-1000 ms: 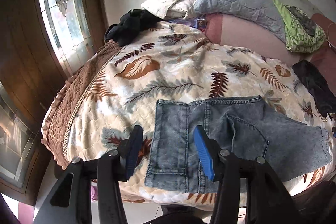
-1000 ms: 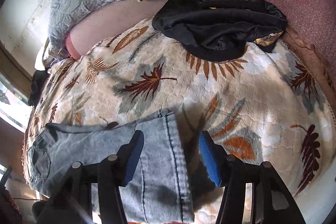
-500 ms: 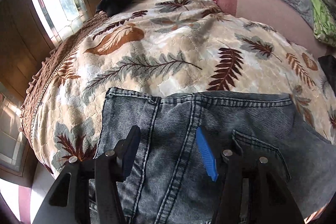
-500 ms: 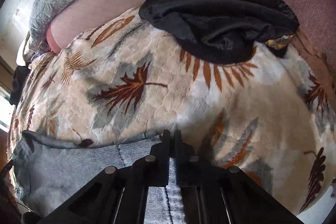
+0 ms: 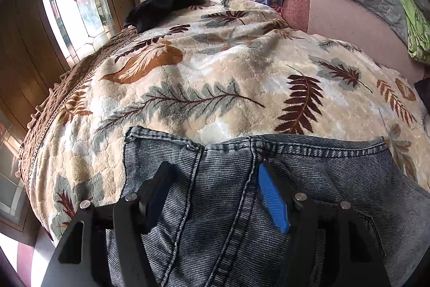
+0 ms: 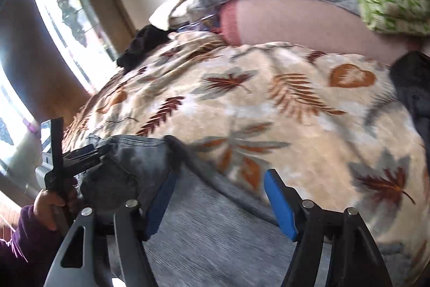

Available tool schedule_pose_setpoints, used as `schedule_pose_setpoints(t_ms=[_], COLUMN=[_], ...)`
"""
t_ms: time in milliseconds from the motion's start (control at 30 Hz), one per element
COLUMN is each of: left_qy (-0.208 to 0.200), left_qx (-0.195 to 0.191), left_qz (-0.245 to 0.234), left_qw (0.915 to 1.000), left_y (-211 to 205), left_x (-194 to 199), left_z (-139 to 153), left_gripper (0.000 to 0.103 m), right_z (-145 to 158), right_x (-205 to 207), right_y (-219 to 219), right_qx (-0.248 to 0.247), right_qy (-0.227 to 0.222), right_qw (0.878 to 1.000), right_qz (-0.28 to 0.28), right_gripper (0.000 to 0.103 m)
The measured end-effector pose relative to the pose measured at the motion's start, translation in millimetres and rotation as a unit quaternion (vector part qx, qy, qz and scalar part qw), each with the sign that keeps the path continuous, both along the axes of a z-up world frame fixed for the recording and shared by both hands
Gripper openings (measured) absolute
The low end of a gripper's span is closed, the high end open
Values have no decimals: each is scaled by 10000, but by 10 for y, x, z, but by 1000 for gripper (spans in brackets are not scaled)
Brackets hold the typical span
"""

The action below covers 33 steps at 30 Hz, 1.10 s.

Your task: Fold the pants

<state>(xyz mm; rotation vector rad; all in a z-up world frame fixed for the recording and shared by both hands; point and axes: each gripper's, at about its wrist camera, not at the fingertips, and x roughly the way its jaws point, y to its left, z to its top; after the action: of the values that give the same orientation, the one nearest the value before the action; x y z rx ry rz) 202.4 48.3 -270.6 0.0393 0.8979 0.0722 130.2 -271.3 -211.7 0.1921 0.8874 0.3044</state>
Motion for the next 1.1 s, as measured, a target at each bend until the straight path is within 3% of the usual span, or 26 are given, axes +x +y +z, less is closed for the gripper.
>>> schedule_pose_setpoints(t_ms=[200, 300, 400, 467, 567, 700, 833, 1000, 1100], left_qy=[16, -33, -123, -159, -80, 50, 81, -283, -728], left_qx=[-119, -118, 38, 110, 96, 248, 68, -487, -212], left_qz=[-15, -2, 10, 24, 74, 152, 189, 82, -179], left_qw=[9999, 9999, 9999, 9998, 9999, 9996, 9998, 9984, 9970], left_y=[46, 40, -20, -47, -46, -103, -54, 62, -40], left_x=[36, 66, 120, 177, 309, 515, 540, 164, -209], left_z=[-20, -25, -43, -59, -110, -202, -154, 168, 378], left_gripper=[72, 73, 75, 76, 79, 81, 81, 81, 81], right_z=[-380, -574, -750, -847, -880, -908, -764, -509, -558], right_x=[510, 700, 847, 908, 993, 1100, 1013, 512, 222], right_y=[837, 1027, 1126, 1181, 1203, 1275, 1073, 670, 546], right_qx=[-156, -223, -244, -385, -605, -915, -382, -301, -311], right_qy=[332, 512, 789, 887, 894, 897, 696, 464, 657], right_qw=[9951, 9907, 9865, 9847, 9849, 9861, 9952, 9984, 9973], right_qz=[919, 1241, 1411, 1448, 1355, 1062, 574, 142, 45], right_gripper=[71, 67, 53, 29, 19, 18, 22, 22, 22])
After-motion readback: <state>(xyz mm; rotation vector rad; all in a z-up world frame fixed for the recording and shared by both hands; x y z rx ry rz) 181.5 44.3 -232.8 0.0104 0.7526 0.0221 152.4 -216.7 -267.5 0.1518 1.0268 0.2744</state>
